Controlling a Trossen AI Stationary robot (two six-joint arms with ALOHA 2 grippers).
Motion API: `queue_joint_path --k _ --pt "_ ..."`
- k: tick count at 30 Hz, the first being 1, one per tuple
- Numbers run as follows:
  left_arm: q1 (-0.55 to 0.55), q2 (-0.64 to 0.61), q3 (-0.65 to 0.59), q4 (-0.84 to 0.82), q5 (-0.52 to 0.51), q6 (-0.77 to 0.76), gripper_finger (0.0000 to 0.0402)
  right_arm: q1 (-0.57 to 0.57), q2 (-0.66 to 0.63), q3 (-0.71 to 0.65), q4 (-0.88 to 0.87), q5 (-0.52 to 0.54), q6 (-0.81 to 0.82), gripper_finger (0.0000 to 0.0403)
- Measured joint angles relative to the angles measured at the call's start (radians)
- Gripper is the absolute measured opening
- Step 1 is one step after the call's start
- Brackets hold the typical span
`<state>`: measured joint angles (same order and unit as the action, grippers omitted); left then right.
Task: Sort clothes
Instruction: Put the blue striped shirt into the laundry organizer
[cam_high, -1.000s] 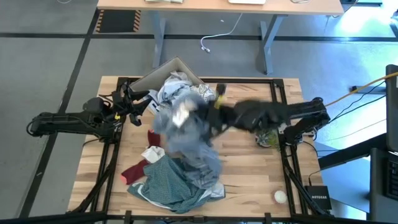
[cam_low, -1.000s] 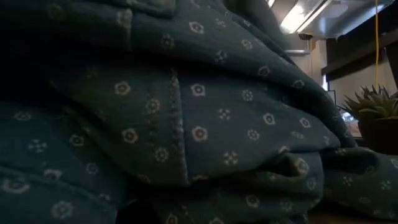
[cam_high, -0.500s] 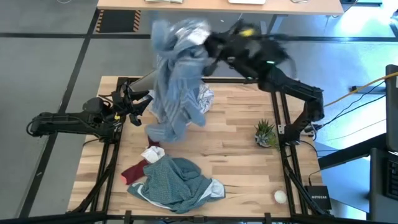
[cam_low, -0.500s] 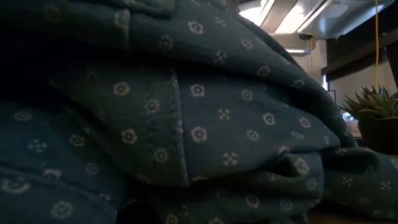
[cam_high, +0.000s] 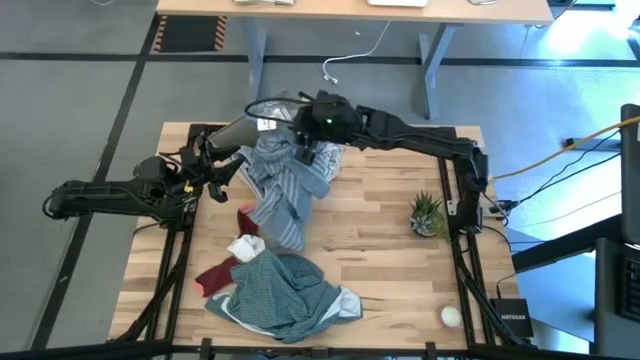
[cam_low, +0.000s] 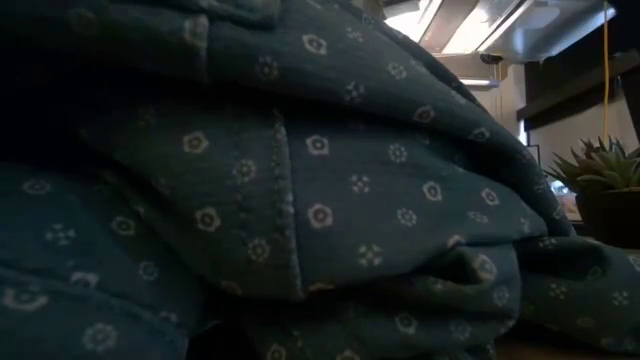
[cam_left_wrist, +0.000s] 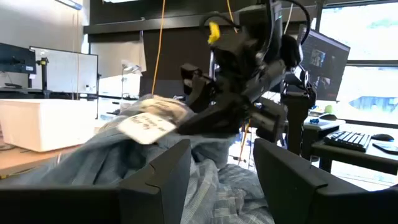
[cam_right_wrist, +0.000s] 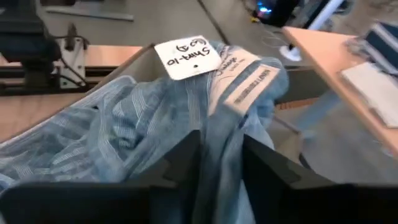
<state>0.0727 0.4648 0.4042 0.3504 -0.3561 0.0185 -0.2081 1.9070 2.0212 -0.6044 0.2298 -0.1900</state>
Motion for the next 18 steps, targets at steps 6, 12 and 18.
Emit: queue_joint_path --k 6,12,18 --pt "0.000 0.000 0.000 -0.004 0.000 0.008 0.0171 0.056 -0.055 0.074 -0.229 0.090 0.001 0.0191" --pt "0.000 0.000 0.000 -0.003 0.000 0.009 0.0171 0.192 -0.103 0.113 -0.596 0.065 0.130 0.0221" --pt "0.000 0.000 0.000 -0.002 0.000 0.002 0.0171 0.373 -0.101 -0.113 -0.630 0.199 0.186 0.0222"
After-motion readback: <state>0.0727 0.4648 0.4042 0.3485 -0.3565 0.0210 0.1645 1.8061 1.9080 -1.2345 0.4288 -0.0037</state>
